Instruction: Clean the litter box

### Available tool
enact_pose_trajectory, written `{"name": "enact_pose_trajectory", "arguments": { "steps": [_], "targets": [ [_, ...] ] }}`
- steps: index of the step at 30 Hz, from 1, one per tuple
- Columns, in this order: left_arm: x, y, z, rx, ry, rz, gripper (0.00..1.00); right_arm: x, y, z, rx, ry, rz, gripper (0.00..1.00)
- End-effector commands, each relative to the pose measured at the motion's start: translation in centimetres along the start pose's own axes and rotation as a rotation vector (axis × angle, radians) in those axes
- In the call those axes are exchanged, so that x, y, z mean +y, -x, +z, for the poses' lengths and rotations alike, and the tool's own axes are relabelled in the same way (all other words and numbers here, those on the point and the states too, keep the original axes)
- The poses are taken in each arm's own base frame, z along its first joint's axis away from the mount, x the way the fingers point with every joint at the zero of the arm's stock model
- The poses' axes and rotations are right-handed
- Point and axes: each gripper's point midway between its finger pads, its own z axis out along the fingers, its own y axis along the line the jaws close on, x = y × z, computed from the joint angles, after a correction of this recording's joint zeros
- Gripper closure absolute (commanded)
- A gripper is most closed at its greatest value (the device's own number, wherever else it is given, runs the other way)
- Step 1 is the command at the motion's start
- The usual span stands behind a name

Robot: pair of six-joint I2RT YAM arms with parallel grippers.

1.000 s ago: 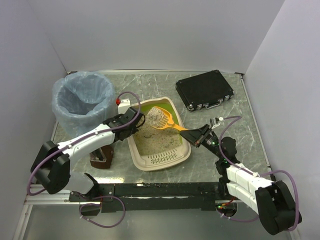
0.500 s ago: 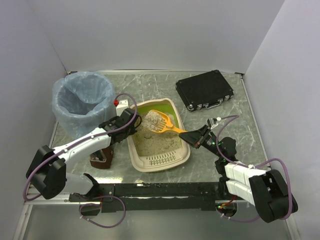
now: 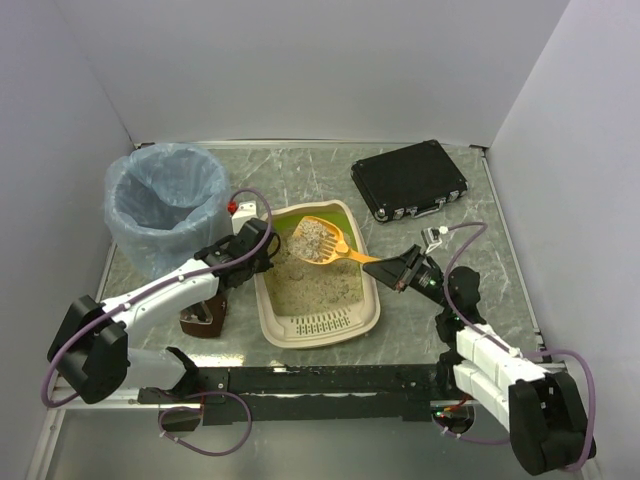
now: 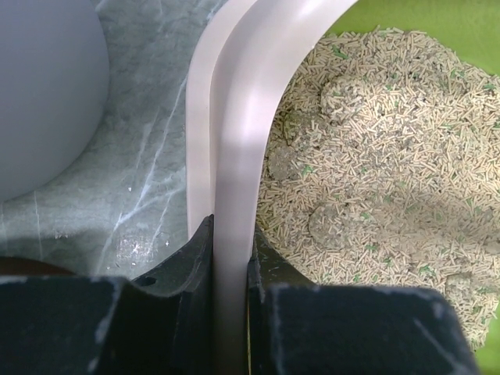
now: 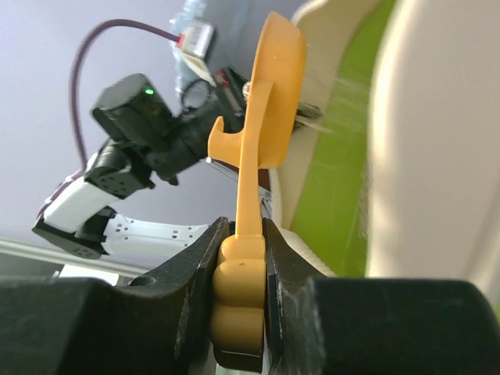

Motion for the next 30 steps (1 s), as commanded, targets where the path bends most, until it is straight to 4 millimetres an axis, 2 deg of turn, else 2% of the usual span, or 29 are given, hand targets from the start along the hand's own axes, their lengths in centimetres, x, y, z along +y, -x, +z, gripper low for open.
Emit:
{"name": "enact_pose_trajectory", "arguments": {
  "steps": [1, 2, 3, 4, 6, 7, 8, 10, 13, 15, 16, 17, 19, 21, 24, 25, 27, 29, 30],
  "targets": [
    [-7.0, 6.8, -3.3, -0.166, -0.303, -0.251, 0.99, 2.7, 0.9, 0.0, 0.018, 0.048, -0.109, 1.0],
    [-7.0, 6.8, -3.4, -0.165, -0.302, -0.25, 0.99, 2.5, 0.7, -0.5, 0.014, 0.037, -0.154, 1.0],
    [-6.8, 6.9, -3.3, -0.172, -0.296, -0.254, 0.99, 1.3, 0.8, -0.6, -0.006, -0.016, -0.136, 1.0],
    [-6.7, 6.7, -3.2, -0.17, -0.294, -0.252, 0.99, 0.9, 1.2, -0.7, -0.036, -0.038, -0.149, 1.0],
    [-6.9, 6.7, -3.3, -0.169, -0.306, -0.254, 0.99, 2.4, 2.4, -0.1, -0.077, 0.012, -0.191, 1.0],
    [-7.2, 6.6, -3.4, -0.161, -0.317, -0.252, 0.99, 4.2, 2.7, 0.1, -0.083, 0.085, -0.232, 1.0],
    [-7.2, 6.6, -3.4, -0.158, -0.321, -0.25, 0.99, 4.3, 1.9, 0.2, -0.019, 0.104, -0.186, 1.0],
    [-7.1, 6.6, -3.4, -0.158, -0.317, -0.252, 0.99, 3.5, 0.6, -0.2, 0.036, 0.099, -0.116, 1.0],
    [-6.8, 6.6, -3.4, -0.171, -0.311, -0.265, 0.99, 0.2, 0.4, -0.6, 0.005, -0.003, -0.091, 1.0],
    [-6.8, 6.4, -3.4, -0.166, -0.31, -0.263, 0.99, 1.9, 1.9, 0.2, -0.033, 0.042, -0.156, 1.0],
    [-6.8, 6.3, -3.3, -0.159, -0.306, -0.258, 0.99, 2.4, 2.1, 0.5, -0.025, 0.062, -0.129, 1.0],
    [-6.8, 6.3, -3.4, -0.155, -0.308, -0.252, 0.99, 4.3, 2.1, 0.4, -0.022, 0.143, -0.171, 1.0],
    [-6.9, 6.5, -3.5, -0.155, -0.307, -0.248, 0.99, 4.1, 0.8, -0.4, 0.035, 0.148, -0.105, 1.0],
    [-6.8, 6.7, -3.8, -0.166, -0.316, -0.246, 0.99, 1.7, -0.5, -1.2, 0.068, 0.073, -0.037, 1.0],
    [-7.2, 6.8, -4.0, -0.175, -0.343, -0.242, 0.99, 0.6, 1.6, -0.6, -0.032, -0.03, -0.153, 1.0],
    [-7.2, 6.7, -3.9, -0.172, -0.346, -0.24, 0.98, 1.3, 2.2, -0.2, -0.051, -0.02, -0.206, 1.0],
    [-7.4, 6.7, -3.9, -0.166, -0.348, -0.228, 0.94, 3.4, 2.1, 0.0, -0.017, 0.052, -0.234, 1.0],
    [-7.7, 6.9, -3.9, -0.173, -0.357, -0.233, 0.88, 2.8, 0.7, -0.7, 0.045, 0.03, -0.189, 1.0],
    [-7.6, 6.8, -3.8, -0.174, -0.358, -0.232, 0.86, 1.0, -0.3, -1.2, 0.083, -0.044, -0.131, 1.0]
  ]
}}
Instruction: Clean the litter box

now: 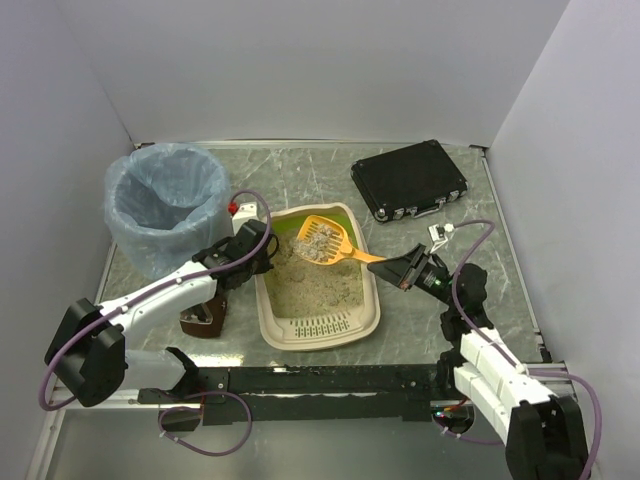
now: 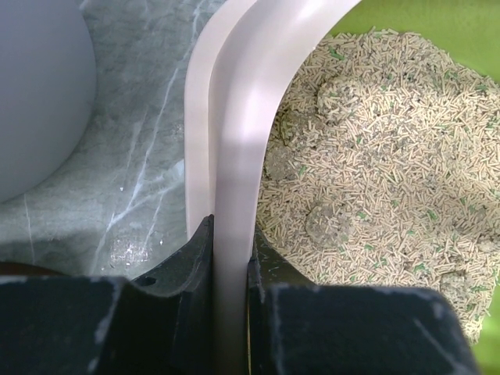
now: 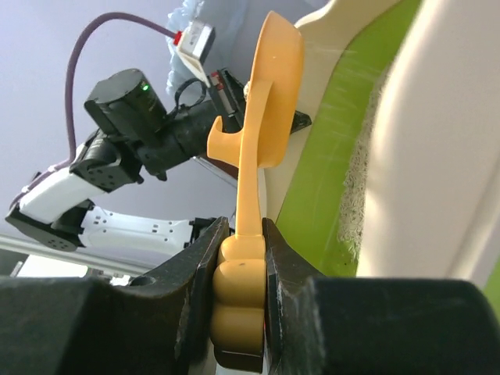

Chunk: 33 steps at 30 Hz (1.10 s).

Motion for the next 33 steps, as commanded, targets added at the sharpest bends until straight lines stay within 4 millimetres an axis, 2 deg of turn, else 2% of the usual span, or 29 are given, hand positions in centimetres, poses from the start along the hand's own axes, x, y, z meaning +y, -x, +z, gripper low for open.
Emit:
{"name": "enact_pose_trajectory", "arguments": {
  "steps": [1, 3, 5, 6, 7, 9, 10, 11, 13, 15, 16, 17, 20, 21, 22, 23, 24, 26, 28, 29, 30, 33],
  "targets": [
    [-7.5, 7.1, -3.3, -0.187, -0.326, -0.235, 0.84, 0.2, -1.2, -1.0, 0.064, -0.034, -0.091, 1.0],
    [-7.7, 7.1, -3.2, -0.186, -0.337, -0.231, 0.83, -0.5, 0.5, -0.8, -0.037, -0.081, -0.132, 1.0],
    [-8.0, 6.9, -3.2, -0.176, -0.351, -0.219, 0.8, 1.8, 2.7, 0.1, -0.101, -0.007, -0.198, 1.0],
    [-8.1, 7.0, -3.3, -0.173, -0.355, -0.213, 0.78, 1.8, 2.5, 0.6, -0.056, 0.008, -0.133, 1.0],
    [-8.2, 6.9, -3.4, -0.169, -0.363, -0.207, 0.71, 3.6, 2.8, 0.8, -0.052, 0.09, -0.168, 1.0],
    [-8.1, 7.2, -3.7, -0.181, -0.363, -0.211, 0.63, 3.1, 1.1, 0.4, 0.007, 0.114, -0.045, 1.0],
    [-7.9, 7.4, -3.8, -0.195, -0.356, -0.212, 0.54, 2.8, 0.5, 0.1, 0.02, 0.12, -0.026, 1.0],
    [-7.7, 7.4, -3.8, -0.199, -0.354, -0.214, 0.52, 1.5, -0.4, -0.2, 0.036, 0.088, 0.022, 1.0],
    [-7.6, 7.4, -4.0, -0.207, -0.36, -0.211, 0.42, 0.5, 0.0, -0.1, -0.002, 0.044, 0.044, 1.0],
    [-7.7, 7.6, -4.3, -0.206, -0.366, -0.211, 0.39, 1.0, 0.9, 0.3, -0.018, 0.028, 0.067, 1.0],
    [-7.5, 7.4, -4.4, -0.199, -0.359, -0.203, 0.33, 1.6, 1.0, 0.4, 0.0, 0.034, 0.076, 1.0],
    [-7.4, 7.5, -4.5, -0.202, -0.353, -0.199, 0.32, 2.3, 1.3, 0.5, 0.013, 0.033, 0.086, 1.0],
    [-7.1, 8.3, -5.4, -0.238, -0.363, -0.211, 0.19, 0.0, 0.4, -0.4, 0.035, -0.149, 0.182, 1.0],
    [-6.9, 8.4, -5.8, -0.251, -0.374, -0.219, 0.11, -1.5, -0.2, -1.2, 0.029, -0.245, 0.22, 1.0],
    [-7.0, 8.5, -6.1, -0.258, -0.39, -0.221, 0.06, -2.2, 0.7, -1.2, -0.037, -0.267, 0.206, 1.0],
    [-7.2, 8.7, -6.6, -0.266, -0.416, -0.228, 0.02, -1.8, 1.0, -1.0, -0.054, -0.233, 0.204, 1.0],
    [-7.3, 8.6, -6.8, -0.265, -0.425, -0.227, 0.01, 0.3, 2.4, -0.3, -0.089, -0.118, 0.184, 1.0],
    [-7.2, 8.5, -7.2, -0.258, -0.434, -0.216, 0.01, 1.2, 0.6, -0.4, 0.016, -0.042, 0.225, 1.0],
    [-7.2, 8.6, -7.8, -0.263, -0.449, -0.219, 0.01, 0.2, -1.2, -1.3, 0.088, -0.034, 0.348, 1.0],
    [-7.2, 8.7, -8.0, -0.268, -0.455, -0.222, 0.01, -0.3, -1.4, -1.6, 0.078, -0.035, 0.387, 1.0],
    [-7.5, 8.9, -8.4, -0.275, -0.481, -0.228, 0.01, -1.0, -1.4, -1.7, 0.052, -0.048, 0.48, 1.0],
    [-8.0, 8.8, -9.1, -0.275, -0.53, -0.232, 0.01, -0.1, 0.4, -1.0, 0.002, 0.001, 0.432, 1.0]
  ]
}}
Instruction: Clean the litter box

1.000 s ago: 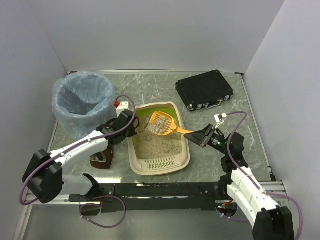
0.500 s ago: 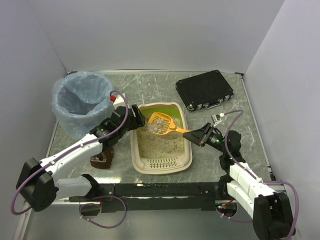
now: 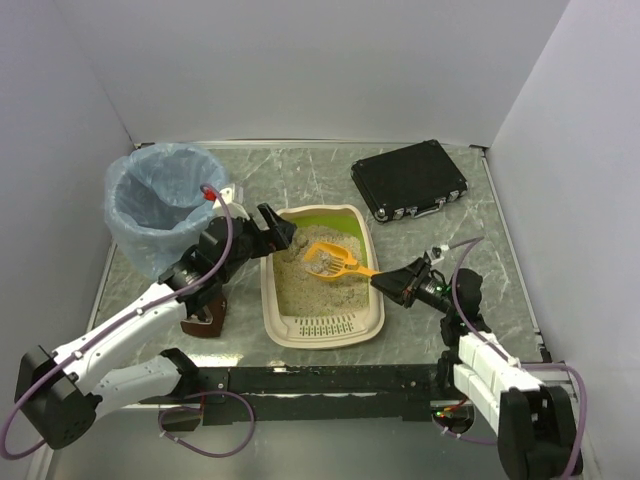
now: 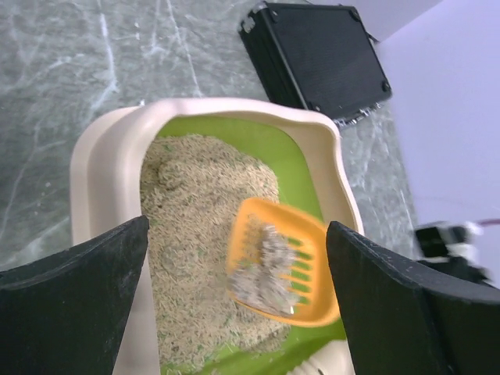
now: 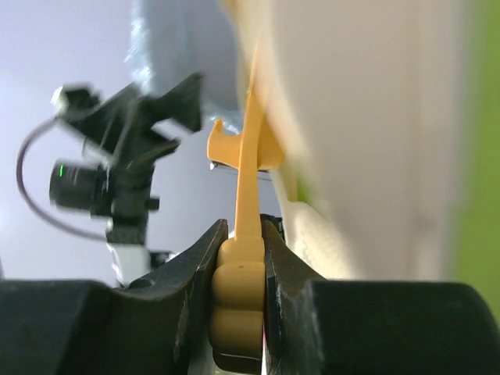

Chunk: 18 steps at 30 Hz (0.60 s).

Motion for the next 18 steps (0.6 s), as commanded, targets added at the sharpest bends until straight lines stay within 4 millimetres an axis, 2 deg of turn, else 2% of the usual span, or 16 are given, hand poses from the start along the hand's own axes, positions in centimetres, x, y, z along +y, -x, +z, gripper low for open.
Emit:
{"name": "enact_pose_trajectory", "arguments": {
  "steps": [1, 2, 3, 5, 8, 10, 11, 14, 15, 16, 17, 18],
  "targets": [
    [-2.3, 0.8, -1.1, -0.014, -0.113, -0.019, 0.01, 6.2, 0.4, -0.1, 0.026, 0.205, -0.071, 1.0],
    [-2.4, 0.8, -1.2, -0.01, -0.117, -0.017, 0.01, 6.8, 0.1, -0.2, 0.056, 0.222, -0.037, 1.0],
    [-2.2, 0.8, -1.4, -0.011, -0.105, -0.02, 0.01, 6.5, -0.8, -0.7, 0.105, 0.221, -0.031, 1.0],
    [-2.2, 1.2, -1.5, -0.03, -0.111, -0.024, 0.01, 5.7, -1.0, -1.1, 0.11, 0.205, -0.042, 1.0],
    [-2.3, 1.0, -1.5, -0.03, -0.122, -0.026, 0.01, 3.9, 0.3, -0.1, 0.051, 0.116, -0.085, 1.0],
    [-2.5, 1.0, -1.5, -0.017, -0.128, -0.015, 0.01, 4.8, 0.8, 0.0, 0.025, 0.137, -0.129, 1.0],
    [-2.5, 0.8, -1.6, -0.008, -0.127, -0.01, 0.01, 6.1, 0.3, -0.5, 0.03, 0.191, -0.167, 1.0],
    [-2.4, 0.7, -1.8, -0.015, -0.141, -0.024, 0.01, 5.4, -0.1, -1.1, 0.015, 0.181, -0.181, 1.0],
    [-2.4, 0.5, -1.9, -0.01, -0.144, -0.024, 0.01, 4.2, 0.8, -0.6, -0.017, 0.105, -0.127, 1.0],
    [-2.6, 0.6, -1.9, -0.022, -0.162, -0.028, 0.01, 3.7, 2.2, -0.2, -0.089, 0.059, -0.12, 1.0],
    [-2.8, 0.8, -1.8, -0.028, -0.168, -0.031, 0.01, 3.6, 2.7, 0.1, -0.104, 0.039, -0.108, 1.0],
    [-2.8, 0.7, -1.8, -0.025, -0.167, -0.031, 0.01, 5.4, 3.0, 0.1, -0.114, 0.104, -0.151, 1.0]
  ]
}}
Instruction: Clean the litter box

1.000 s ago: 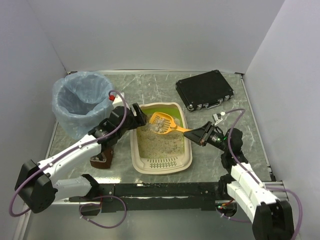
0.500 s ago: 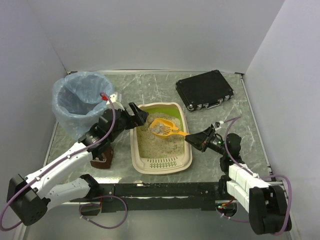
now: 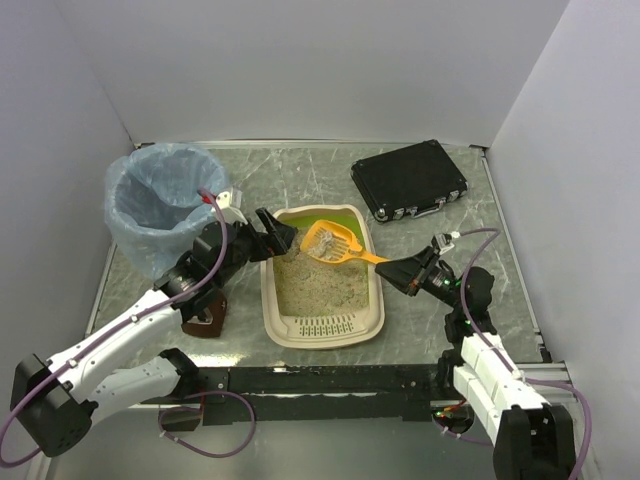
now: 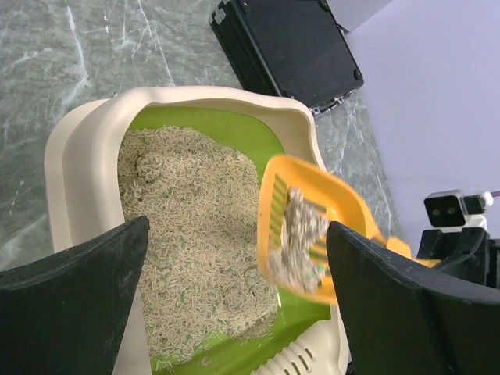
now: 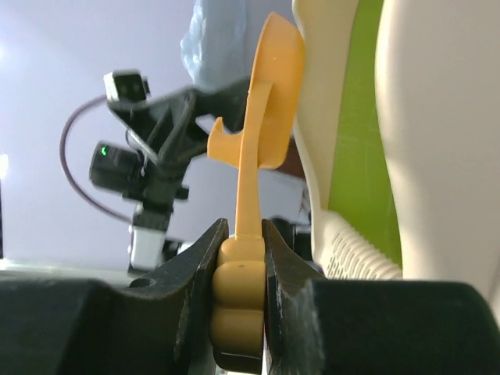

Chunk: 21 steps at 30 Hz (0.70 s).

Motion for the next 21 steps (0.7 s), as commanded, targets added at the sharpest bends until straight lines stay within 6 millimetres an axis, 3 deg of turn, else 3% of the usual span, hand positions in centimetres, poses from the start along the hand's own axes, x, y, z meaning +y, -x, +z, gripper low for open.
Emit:
{"name": "enact_pose_trajectory", "arguments": {
  "steps": [1, 2, 4, 7, 11, 13, 14, 15, 16, 17, 19, 21],
  "targets": [
    [-1.8, 1.1, -0.4, -0.035, -0.076, -0.019, 0.01, 2.6, 2.1, 0.9, -0.077, 0.042, -0.076, 1.0],
    [-1.6, 0.8, -0.4, -0.025, -0.067, -0.018, 0.01, 3.0, 0.8, 0.6, 0.003, 0.059, -0.028, 1.0],
    [-1.4, 0.8, -0.5, -0.03, -0.063, -0.021, 0.01, 1.8, -0.2, 0.1, 0.027, 0.046, 0.035, 1.0],
    [-1.4, 0.9, -0.4, -0.052, -0.078, -0.026, 0.01, 0.9, 1.7, 0.7, -0.069, -0.02, 0.003, 1.0],
    [-0.8, 0.8, -0.7, -0.025, -0.031, -0.011, 0.01, 3.3, 0.3, 0.9, 0.037, 0.05, -0.049, 1.0],
    [-0.6, 1.0, -0.9, -0.05, -0.036, -0.023, 0.01, 2.2, 0.8, 0.8, -0.018, 0.021, -0.072, 1.0],
    [-0.8, 1.0, -0.9, -0.062, -0.056, -0.029, 0.01, 0.4, 1.4, 0.9, -0.051, -0.053, -0.037, 1.0],
    [-1.1, 1.1, -1.0, -0.071, -0.075, -0.035, 0.01, 1.0, 2.3, 1.3, -0.077, -0.058, -0.075, 1.0],
    [-1.3, 0.8, -1.0, -0.064, -0.093, -0.034, 0.01, 0.7, 2.1, 1.5, -0.044, -0.07, -0.089, 1.0],
    [-1.1, 0.5, -1.0, -0.049, -0.085, -0.027, 0.01, 2.2, 1.5, 1.7, 0.002, -0.007, -0.146, 1.0],
    [-0.6, 0.5, -1.0, -0.04, -0.053, -0.019, 0.01, 2.6, -0.7, 0.8, 0.106, 0.05, -0.114, 1.0],
    [-0.1, 0.4, -0.8, -0.048, -0.028, -0.026, 0.01, 1.0, -0.9, 0.4, 0.079, 0.018, -0.063, 1.0]
  ]
}}
